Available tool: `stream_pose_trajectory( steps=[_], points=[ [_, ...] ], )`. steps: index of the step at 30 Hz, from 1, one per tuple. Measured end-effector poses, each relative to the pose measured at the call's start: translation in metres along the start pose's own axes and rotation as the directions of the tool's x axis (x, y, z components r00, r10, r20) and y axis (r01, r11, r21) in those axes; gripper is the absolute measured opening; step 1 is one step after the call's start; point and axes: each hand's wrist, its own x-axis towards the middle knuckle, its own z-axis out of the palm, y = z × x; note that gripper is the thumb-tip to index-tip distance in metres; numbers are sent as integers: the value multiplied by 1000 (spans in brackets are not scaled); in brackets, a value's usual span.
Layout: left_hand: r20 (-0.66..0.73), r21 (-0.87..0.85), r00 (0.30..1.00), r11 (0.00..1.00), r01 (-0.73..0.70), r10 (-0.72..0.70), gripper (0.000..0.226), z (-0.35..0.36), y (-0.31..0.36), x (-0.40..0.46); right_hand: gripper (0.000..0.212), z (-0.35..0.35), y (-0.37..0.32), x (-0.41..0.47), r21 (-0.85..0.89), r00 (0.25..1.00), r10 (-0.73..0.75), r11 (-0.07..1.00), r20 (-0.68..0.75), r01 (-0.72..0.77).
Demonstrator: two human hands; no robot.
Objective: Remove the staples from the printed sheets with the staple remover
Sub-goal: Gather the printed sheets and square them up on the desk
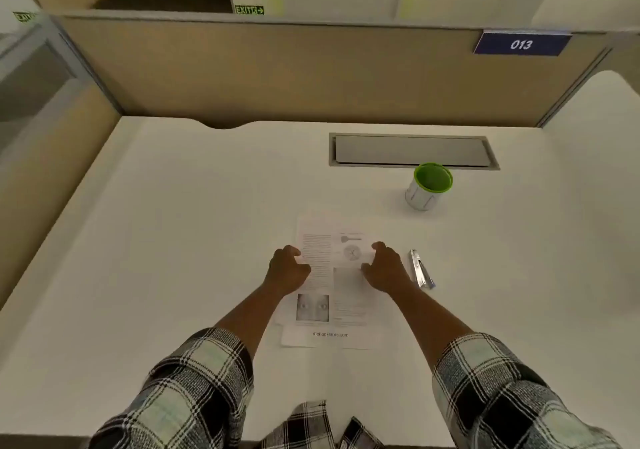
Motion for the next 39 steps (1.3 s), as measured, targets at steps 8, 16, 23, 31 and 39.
stream_pose_trajectory(
  steps=[8,16,23,31,39],
  points=[
    [-21,-153,993,982,108,-113,59,2,10,1,52,-5,-5,2,157,984,142,980,-108,-124],
    [35,-493,983,853,172,-178,24,3,-2,-4,59,-5,3,2,435,973,233,876,-2,-208],
    [20,-578,993,809,104,-113,27,-8,1,-17,59,-18,-1,-8,498,989,147,856,19,-136],
    [170,-686,983,724,65,72,35,-32,-1,-25,48,-39,0,-20,832,984,-62,544,167,-107],
    [58,-751,996,661,-5,73,25,-50,17,-28,33,-44,-2,-25,830,992,-103,558,75,-5]
  ],
)
